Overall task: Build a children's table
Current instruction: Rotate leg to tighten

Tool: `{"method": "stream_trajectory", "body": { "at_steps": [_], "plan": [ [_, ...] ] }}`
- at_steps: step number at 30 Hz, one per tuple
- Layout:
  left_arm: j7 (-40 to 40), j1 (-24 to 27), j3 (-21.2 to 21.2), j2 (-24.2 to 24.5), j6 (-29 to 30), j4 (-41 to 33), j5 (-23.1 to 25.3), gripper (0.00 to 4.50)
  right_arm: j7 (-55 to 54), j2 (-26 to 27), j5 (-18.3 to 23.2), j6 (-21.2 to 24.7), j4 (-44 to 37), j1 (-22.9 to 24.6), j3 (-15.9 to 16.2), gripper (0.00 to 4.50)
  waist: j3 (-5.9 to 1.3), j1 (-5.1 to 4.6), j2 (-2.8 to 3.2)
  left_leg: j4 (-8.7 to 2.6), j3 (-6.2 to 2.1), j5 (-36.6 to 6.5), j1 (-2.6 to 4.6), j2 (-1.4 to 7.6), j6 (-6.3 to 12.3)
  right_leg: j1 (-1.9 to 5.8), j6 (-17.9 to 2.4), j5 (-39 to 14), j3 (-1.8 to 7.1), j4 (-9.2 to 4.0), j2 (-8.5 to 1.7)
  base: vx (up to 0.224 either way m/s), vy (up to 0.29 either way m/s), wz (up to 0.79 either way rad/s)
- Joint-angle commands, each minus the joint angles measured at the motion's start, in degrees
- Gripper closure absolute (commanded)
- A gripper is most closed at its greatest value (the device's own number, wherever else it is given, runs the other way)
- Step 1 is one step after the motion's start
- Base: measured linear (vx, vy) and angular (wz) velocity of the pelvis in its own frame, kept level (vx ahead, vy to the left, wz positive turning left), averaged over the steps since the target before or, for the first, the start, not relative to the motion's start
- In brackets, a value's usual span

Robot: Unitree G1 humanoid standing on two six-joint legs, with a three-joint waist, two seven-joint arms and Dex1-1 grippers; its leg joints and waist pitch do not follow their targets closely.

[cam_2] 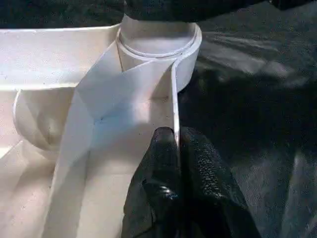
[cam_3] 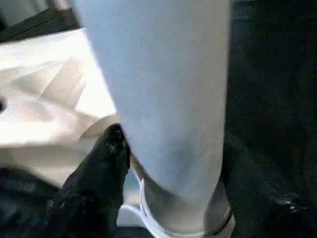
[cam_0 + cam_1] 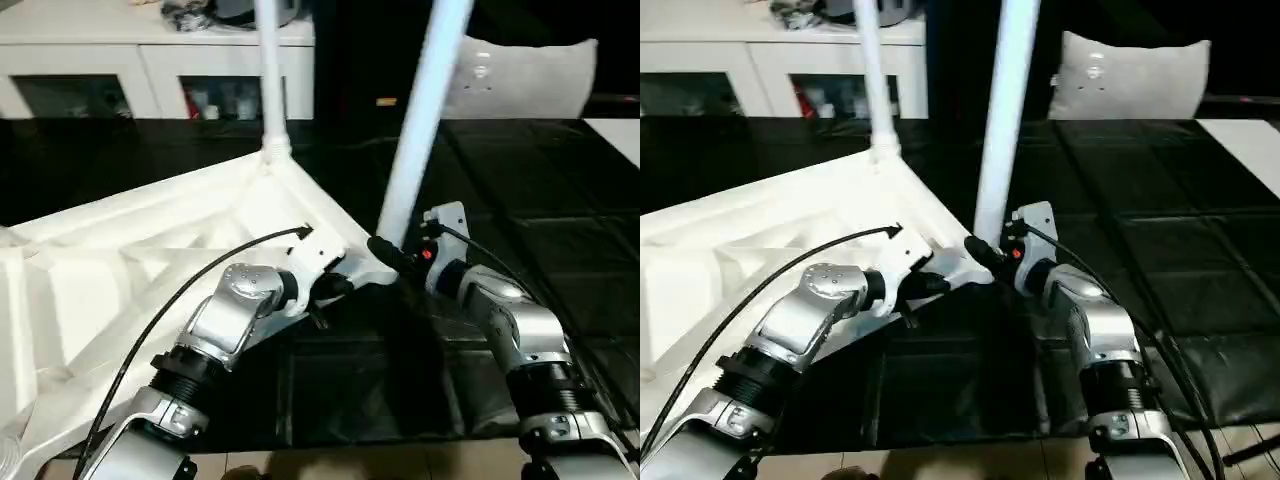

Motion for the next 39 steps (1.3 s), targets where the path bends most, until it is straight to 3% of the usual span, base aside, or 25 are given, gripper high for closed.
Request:
{"method": "stream_trajectory", "body": {
  "at_steps": [1,3,9,12,17,19,20,24,31,34,39],
  "plan": [
    [-3.2,-0.5,-1.1,0.6,-3.5,-3.5,-0.8,4.5,4.5,-1.4,1.0,-0.8,-3.8,0.9,2.1,1.24,-4.16,0.43,-0.23,-3.71,-0.7,-10.2,0.45,2.43,2.87,3.84,-9.7,-13.4,2.86,-4.6,-4.28,0.0,0.0,0.0],
    [-5.3,-0.3,-1.6,2.0,-5.3,-3.4,-1.1,4.5,7.5,-3.7,1.2,-0.9,-6.2,1.9,2.5,1.01,-4.06,0.63,-0.23,-3.76,-0.71,-11.2,0.46,2.43,2.83,3.79,-8.6,-15.8,2.92,-4.85,-4.33,0.0,0.0,0.0],
    [-12.4,0.2,-2.8,6.0,-9.4,-3.5,-2.3,4.5,16.3,-9.0,2.4,-0.7,-8.8,3.2,2.9,0.52,-3.97,1.37,-0.05,-4.0,-0.89,-13.3,0.87,2.68,2.17,3.56,-7.8,-19.1,2.88,-5.17,-4.41,0.0,0.0,0.0],
    [-19.3,0.9,-4.2,9.4,-13.6,-4.0,-3.4,4.5,22.2,-13.0,2.5,-1.7,-8.4,2.9,4.4,0.14,-4.07,1.92,-0.11,-3.91,-0.82,-13.0,0.91,2.73,1.91,3.51,-8.6,-17.8,2.97,-4.88,-4.5,0.0,0.0,0.0],
    [-24.3,1.0,-5.5,12.1,-15.6,-3.9,-3.8,4.5,32.7,-18.0,3.1,-1.4,-10.1,4.3,8.2,0.14,-4.01,2.7,-0.15,-3.88,-0.73,-12.8,0.87,3.09,2.73,3.57,-9.4,-16.4,3.07,-4.51,-4.52,0.0,0.0,0.0],
    [-25.8,0.9,-6.0,13.0,-16.4,-3.7,-3.7,4.5,34.2,-18.4,3.4,-1.2,-9.8,4.3,8.2,0.43,-4.06,2.75,-0.34,-3.84,-0.74,-12.7,0.75,3.0,2.59,3.63,-9.6,-16.9,3.0,-4.5,-4.63,0.0,0.0,0.0],
    [-27.3,0.8,-6.3,13.6,-17.1,-3.6,-3.8,4.5,35.2,-18.5,3.5,-1.5,-9.2,4.0,8.4,0.45,-3.99,2.71,-0.79,-3.85,-0.68,-12.6,0.8,2.99,2.56,3.54,-9.5,-17.8,2.97,-4.59,-4.61,0.0,0.0,0.0],
    [-29.8,0.3,-7.2,14.4,-19.1,-3.1,-3.9,4.5,38.5,-18.8,3.2,-4.0,-7.3,3.3,9.6,0.91,-3.86,2.77,-1.0,-3.89,-0.67,-13.5,0.98,3.06,2.27,3.34,-8.6,-21.5,2.99,-4.95,-4.8,0.0,0.0,0.0],
    [-31.0,0.4,-7.2,14.5,-20.4,-2.5,-4.0,4.5,42.8,-19.2,3.7,-4.0,-5.7,3.2,10.8,1.47,-3.89,2.87,-0.97,-3.91,-0.76,-13.3,0.9,3.09,2.29,3.36,-8.2,-22.3,2.93,-4.95,-4.78,0.0,0.0,0.0],
    [-31.1,0.5,-7.1,14.4,-20.7,-2.2,-4.0,4.5,43.6,-19.1,3.8,-4.7,-4.9,3.3,10.8,1.8,-3.94,2.87,-1.25,-3.83,-0.68,-12.7,0.87,3.04,2.49,3.41,-8.4,-21.3,2.93,-4.82,-4.78,0.0,0.0,0.0],
    [-31.0,0.8,-6.9,14.3,-20.7,-2.3,-4.3,4.5,45.3,-18.4,4.4,-5.7,-3.2,3.9,10.7,2.24,-3.95,2.92,-1.07,-3.77,-0.62,-12.5,0.9,3.05,2.61,3.35,-8.6,-21.4,2.86,-4.88,-4.73,0.0,0.0,0.0]
  ]
}}
